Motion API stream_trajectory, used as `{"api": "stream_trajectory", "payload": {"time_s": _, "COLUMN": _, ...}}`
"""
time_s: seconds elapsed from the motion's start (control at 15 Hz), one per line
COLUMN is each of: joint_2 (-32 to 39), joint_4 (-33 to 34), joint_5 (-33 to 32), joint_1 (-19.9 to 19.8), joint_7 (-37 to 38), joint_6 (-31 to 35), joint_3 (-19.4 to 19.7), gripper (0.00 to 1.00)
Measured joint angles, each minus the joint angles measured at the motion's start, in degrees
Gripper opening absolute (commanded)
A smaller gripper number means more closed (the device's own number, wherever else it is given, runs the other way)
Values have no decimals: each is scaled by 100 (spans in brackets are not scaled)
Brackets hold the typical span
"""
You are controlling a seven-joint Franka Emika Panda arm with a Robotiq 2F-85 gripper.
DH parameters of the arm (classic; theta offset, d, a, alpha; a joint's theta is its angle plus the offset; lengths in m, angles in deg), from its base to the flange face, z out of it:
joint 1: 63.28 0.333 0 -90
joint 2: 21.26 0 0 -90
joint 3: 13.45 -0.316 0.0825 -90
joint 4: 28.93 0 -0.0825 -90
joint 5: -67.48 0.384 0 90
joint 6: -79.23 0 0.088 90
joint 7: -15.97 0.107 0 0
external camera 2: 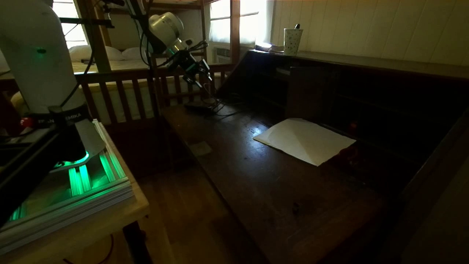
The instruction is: Move the cable
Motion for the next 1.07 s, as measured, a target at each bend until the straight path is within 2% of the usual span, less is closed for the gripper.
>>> {"api": "stream_trajectory", "payload": {"time_s": 0.27, "joint_2": 153, "joint_4": 140, "joint_5": 0, "joint_1": 110, "joint_7": -92, "joint_6": 70, "joint_3": 83, "gripper": 8}}
{"api": "stream_trajectory", "payload": {"time_s": 0.4, "joint_2": 238, "joint_4": 190, "joint_5": 0, "joint_1": 146, "joint_7": -131, "joint_6": 93, "joint_3": 106, "gripper": 0}}
{"api": "stream_trajectory", "payload": {"time_s": 0.8, "joint_2": 389, "joint_4": 270, "joint_5": 0, "joint_1": 180, "joint_7": -197, "joint_6": 115, "joint_3": 163, "gripper": 2}}
{"api": "stream_trajectory", "payload": {"time_s": 1.07, "joint_2": 228, "joint_4": 348, "joint_5": 99, "joint_1": 175, "joint_7": -146, "joint_6": 112, "joint_3": 181, "gripper": 1}}
